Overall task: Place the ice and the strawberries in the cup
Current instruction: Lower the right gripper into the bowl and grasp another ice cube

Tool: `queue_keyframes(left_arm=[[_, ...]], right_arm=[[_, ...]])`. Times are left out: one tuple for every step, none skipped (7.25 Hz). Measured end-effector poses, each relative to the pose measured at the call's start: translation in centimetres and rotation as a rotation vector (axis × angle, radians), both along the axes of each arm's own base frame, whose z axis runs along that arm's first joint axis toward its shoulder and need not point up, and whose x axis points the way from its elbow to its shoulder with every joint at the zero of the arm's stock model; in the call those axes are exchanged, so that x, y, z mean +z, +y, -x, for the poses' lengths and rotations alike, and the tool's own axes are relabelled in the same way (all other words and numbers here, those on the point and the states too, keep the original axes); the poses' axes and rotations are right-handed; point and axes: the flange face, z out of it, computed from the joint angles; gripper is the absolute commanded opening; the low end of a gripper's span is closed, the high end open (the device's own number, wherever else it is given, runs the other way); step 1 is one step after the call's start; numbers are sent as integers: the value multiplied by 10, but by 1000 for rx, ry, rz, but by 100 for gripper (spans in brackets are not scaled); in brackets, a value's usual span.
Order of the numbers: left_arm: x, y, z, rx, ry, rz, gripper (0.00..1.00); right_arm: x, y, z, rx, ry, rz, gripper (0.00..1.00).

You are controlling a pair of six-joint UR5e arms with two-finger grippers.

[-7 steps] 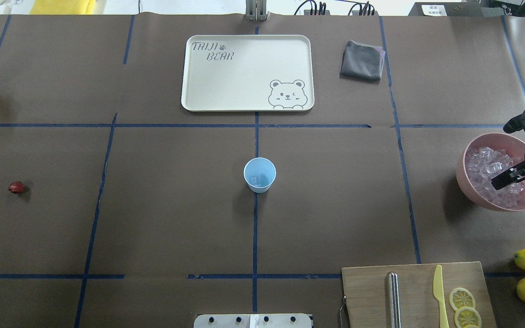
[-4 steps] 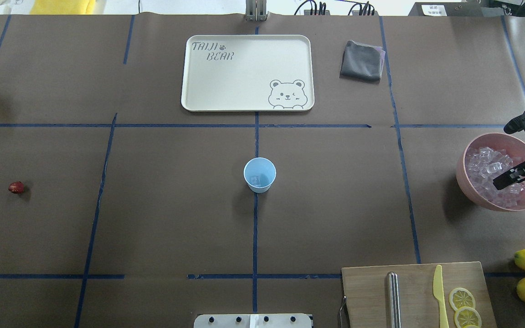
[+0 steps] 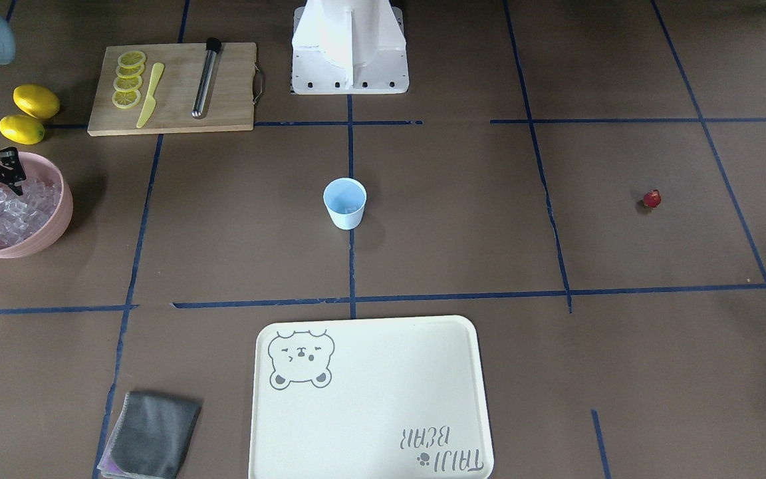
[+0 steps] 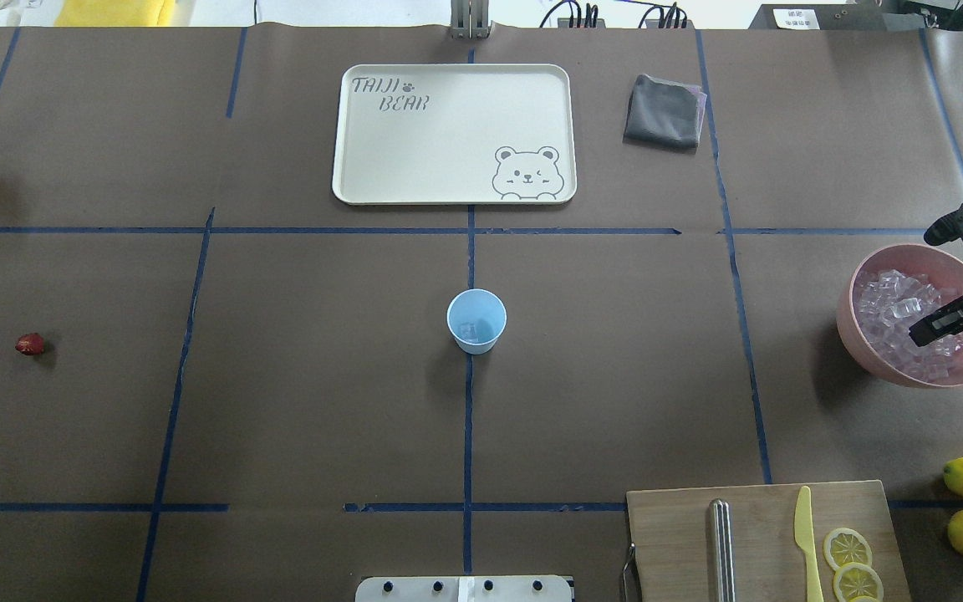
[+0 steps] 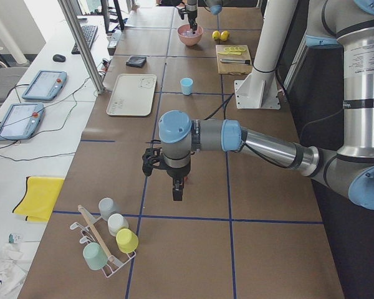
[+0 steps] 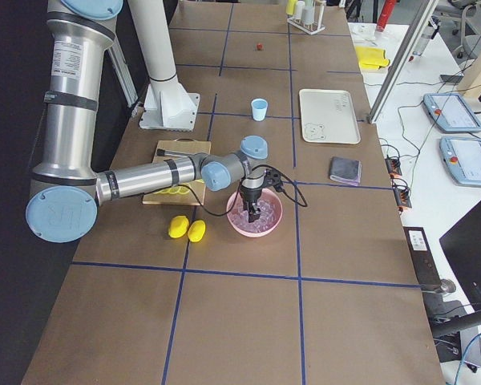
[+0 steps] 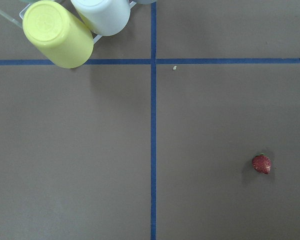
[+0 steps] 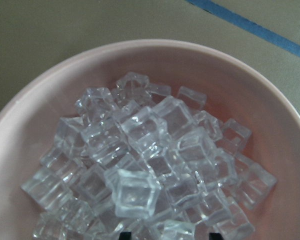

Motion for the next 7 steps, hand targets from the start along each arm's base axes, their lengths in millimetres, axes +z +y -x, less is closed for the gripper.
queue_keyframes(left_arm=[[0, 0, 0, 0, 0, 0, 100], [0, 0, 0, 0, 0, 0, 100], [0, 0, 0, 0, 0, -1, 100], [-1, 0, 0, 0, 0, -1, 100], [-1, 0, 0, 0, 1, -2, 100], [-2, 0, 0, 0, 0, -3, 100], [-2, 0, 0, 0, 0, -4, 100]], right_arm=[[-1, 0, 0, 0, -1, -2, 58], [-2, -1, 0, 1, -2, -3, 57], [-3, -1, 0, 2, -3, -5, 56], [-3, -1, -1, 2, -4, -5, 56], [-3, -1, -1, 2, -3, -5, 50], [-3, -1, -1, 2, -3, -4, 42], [-3, -1, -1, 3, -3, -5, 29]])
